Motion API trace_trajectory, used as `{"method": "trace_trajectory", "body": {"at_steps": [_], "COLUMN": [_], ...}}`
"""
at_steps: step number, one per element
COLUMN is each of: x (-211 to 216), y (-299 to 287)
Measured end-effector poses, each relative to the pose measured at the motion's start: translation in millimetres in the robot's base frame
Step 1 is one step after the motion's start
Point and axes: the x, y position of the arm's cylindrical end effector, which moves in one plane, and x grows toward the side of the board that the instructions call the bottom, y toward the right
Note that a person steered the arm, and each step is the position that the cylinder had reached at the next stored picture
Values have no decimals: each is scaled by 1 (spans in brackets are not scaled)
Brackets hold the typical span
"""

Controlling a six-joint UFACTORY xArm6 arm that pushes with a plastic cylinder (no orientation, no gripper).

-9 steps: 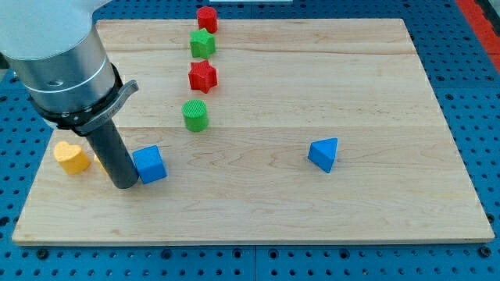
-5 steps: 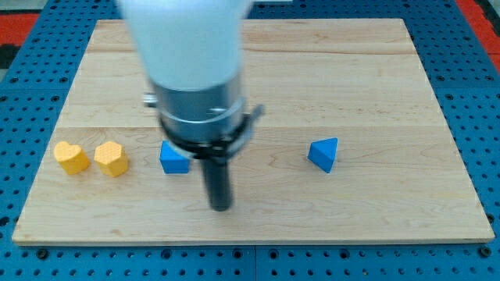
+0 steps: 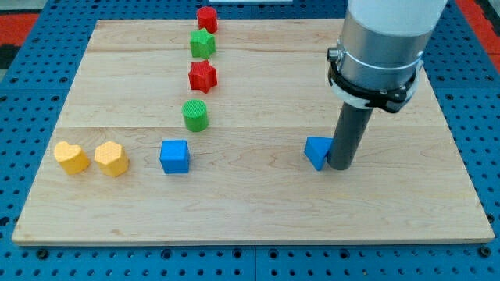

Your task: Slide the blue triangle towards the blue cube

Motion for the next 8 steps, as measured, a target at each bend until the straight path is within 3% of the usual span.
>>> {"method": "trace_trajectory", "body": {"at_steps": [8], "x": [-61], "y": [-65]}}
